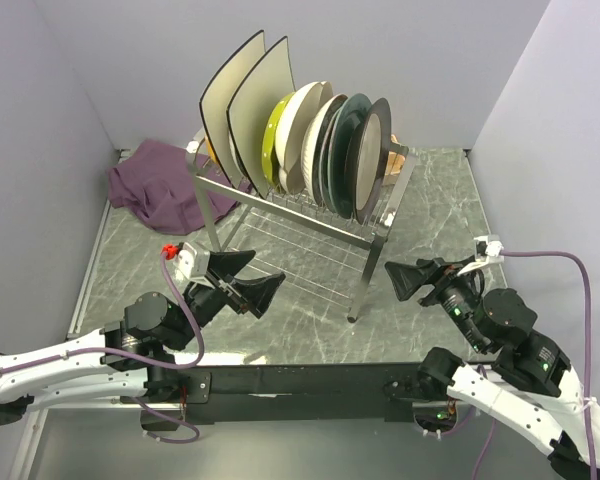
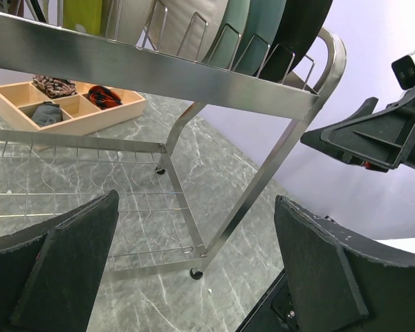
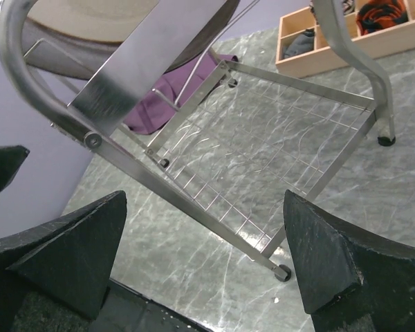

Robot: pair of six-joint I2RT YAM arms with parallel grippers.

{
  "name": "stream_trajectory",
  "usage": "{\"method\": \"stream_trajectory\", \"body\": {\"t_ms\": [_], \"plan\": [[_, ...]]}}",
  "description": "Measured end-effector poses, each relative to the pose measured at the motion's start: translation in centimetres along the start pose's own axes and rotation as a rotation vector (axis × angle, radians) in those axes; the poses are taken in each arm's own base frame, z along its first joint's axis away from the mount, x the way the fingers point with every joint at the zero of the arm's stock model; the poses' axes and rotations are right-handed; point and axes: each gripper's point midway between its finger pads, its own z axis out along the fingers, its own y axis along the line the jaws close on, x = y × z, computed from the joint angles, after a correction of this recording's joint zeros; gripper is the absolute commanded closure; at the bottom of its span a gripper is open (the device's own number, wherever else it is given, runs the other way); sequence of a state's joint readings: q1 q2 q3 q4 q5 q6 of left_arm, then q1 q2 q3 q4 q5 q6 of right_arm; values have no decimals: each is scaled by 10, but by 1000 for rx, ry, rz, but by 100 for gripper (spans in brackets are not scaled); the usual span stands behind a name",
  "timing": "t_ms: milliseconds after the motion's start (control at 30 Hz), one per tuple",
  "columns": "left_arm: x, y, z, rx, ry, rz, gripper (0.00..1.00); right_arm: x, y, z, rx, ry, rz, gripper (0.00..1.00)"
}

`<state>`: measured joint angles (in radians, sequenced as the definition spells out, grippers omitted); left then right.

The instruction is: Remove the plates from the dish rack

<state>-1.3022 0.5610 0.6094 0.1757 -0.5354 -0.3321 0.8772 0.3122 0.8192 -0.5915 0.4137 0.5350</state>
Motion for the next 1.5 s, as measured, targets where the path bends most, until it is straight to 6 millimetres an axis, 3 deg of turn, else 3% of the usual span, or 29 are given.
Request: {"method": "stream_trajectory", "body": {"t_ms": [300,433,533,633,767,1000,1167,1300,1500], "plan": [[0,1,0,-4,-1,10,0,-19,-8,-9,53,-58,38,1],[0,3,0,-11,-6,15,1,-52,1,-19,54,-103,49,14],[3,8,-1,-29,-14,21,1,-93,20,-21,64,-143,49,27],[6,16,-2,-55,-22,27,1,-126,40,-8,89,-164,23,36],[5,23,-4,-86,-38,28,1,-140,60,23,139,-136,-49,53],[-1,25,-4,-99,-61,19,1,-153,95,58,115,-113,-100,57],[2,25,-2,-105,-55,25,0,-185,145,57,33,-155,-74,57],[5,25,-1,-107,-46,31,0,-194,174,50,1,-174,-75,55],[6,25,-1,-107,-43,32,0,-188,185,61,97,-183,-109,52]]}}
